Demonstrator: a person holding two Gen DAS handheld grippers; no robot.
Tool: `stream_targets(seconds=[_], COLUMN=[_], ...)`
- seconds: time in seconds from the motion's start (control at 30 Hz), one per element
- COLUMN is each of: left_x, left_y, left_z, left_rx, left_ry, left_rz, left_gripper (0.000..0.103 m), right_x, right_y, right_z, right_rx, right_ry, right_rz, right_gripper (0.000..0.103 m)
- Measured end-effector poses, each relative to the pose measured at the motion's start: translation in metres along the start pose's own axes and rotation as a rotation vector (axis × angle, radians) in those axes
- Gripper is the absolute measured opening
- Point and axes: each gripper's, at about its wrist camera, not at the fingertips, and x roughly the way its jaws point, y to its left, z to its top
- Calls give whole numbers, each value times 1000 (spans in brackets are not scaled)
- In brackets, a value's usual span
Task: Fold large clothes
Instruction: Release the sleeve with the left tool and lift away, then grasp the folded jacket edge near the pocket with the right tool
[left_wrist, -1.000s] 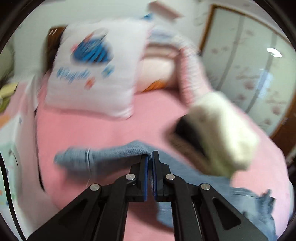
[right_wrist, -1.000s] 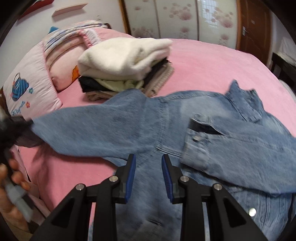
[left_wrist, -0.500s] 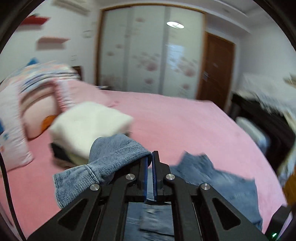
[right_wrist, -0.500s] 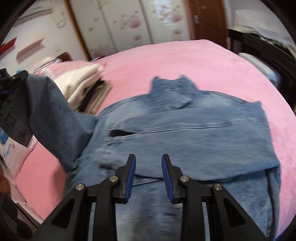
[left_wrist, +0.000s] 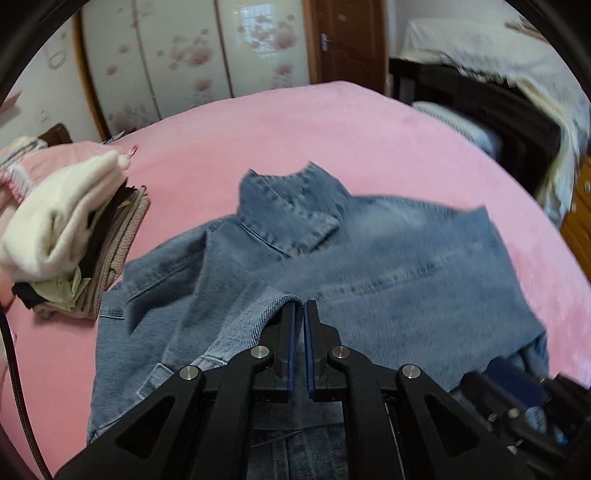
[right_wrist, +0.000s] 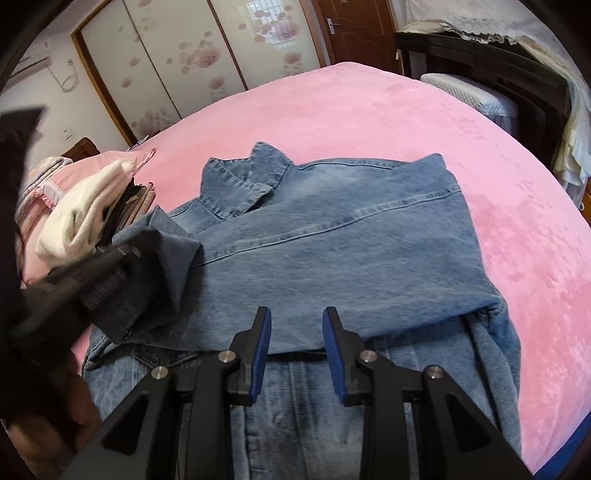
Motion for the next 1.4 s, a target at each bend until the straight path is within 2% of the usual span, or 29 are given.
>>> stream_targets(seconds=[0.13, 0.4, 0.53, 0.63, 0.67, 0.83, 1.03, 1.2, 1.27, 1.33, 1.4], left_x=[1, -4, -24, -48, -56, -97, -154, -201, -216, -225, -231], left_y=[-15, -22, -26, -27, -26, -16, 16, 55, 74, 90, 109], left_z=[-5, -5, -7, -7, -6, -3, 6, 10, 10, 8, 4], left_rx=[47, 73, 77, 81, 82, 58, 3, -51, -68, -81, -100], left_ry=[15, 56, 38, -5, -17, -43, -67, -109, -118, -118, -112], left_rz=[2, -29, -50, -32, -32, -15, 10, 37, 59, 85, 113], left_gripper=[10, 28, 60, 75, 78, 78, 78, 88, 88, 90, 94], right_x=[-1, -11, -24, -40, -46, -82, -138, -176, -181, -181, -178], right_y=[-8, -10, -10, -11, -12, -11, -2, 16, 25, 34, 45], right_z=[-2, -3, -2, -2, -1, -1, 7, 17, 20, 23, 25], right_rx=[9, 21, 23, 20, 19, 10, -43, -137, -165, -188, -215], right_ry=[2, -6, -18, -39, -47, -87, -151, -195, -192, -192, -190], right_rz=[3, 19, 23, 17, 17, 17, 46, 81, 114, 150, 169], right_gripper=[29, 29, 29, 29, 29, 29, 29, 29, 34, 43, 47])
